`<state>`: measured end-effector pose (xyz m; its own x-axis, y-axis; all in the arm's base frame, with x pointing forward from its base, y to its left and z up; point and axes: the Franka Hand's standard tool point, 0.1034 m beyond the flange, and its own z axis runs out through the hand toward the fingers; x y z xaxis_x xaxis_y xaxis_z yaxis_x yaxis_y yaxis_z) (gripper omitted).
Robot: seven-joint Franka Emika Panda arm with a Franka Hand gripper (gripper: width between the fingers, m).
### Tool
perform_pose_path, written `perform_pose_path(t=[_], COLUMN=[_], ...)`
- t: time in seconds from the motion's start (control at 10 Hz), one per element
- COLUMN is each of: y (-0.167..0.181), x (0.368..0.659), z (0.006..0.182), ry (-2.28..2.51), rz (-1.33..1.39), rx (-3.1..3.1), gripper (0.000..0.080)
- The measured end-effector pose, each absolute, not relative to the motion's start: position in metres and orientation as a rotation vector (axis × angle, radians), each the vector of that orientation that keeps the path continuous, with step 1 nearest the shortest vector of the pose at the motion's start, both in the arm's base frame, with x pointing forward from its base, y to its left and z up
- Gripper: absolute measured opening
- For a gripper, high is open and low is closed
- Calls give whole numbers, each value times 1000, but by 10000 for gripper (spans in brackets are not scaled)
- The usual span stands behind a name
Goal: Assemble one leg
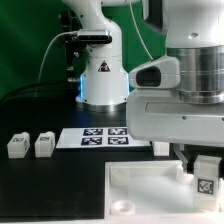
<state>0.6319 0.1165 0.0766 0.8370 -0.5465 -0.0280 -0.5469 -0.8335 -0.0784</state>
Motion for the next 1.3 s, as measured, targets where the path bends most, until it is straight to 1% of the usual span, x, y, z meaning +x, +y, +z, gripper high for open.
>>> perform_pose_path(t=[0.2, 0.4, 0.7, 0.8, 0.9, 1.0, 1.1, 1.2, 1.3], y=[115, 110, 113, 113, 113, 113, 115, 119, 124], x=[634, 633, 633, 633, 633, 632, 632, 626, 625], z=[79, 75, 75, 75, 75, 75, 74, 73, 75], ry=[1457, 1948, 2193, 2193, 2184, 2139, 2124, 2004, 1807], rz=[46, 163, 202, 203, 202, 197, 196, 188, 160], rx=[-2687, -2271, -2033, -2033, -2042, -2086, -2107, -2262, -2433], gripper=[292, 292, 294, 354, 489, 489, 618, 640, 640])
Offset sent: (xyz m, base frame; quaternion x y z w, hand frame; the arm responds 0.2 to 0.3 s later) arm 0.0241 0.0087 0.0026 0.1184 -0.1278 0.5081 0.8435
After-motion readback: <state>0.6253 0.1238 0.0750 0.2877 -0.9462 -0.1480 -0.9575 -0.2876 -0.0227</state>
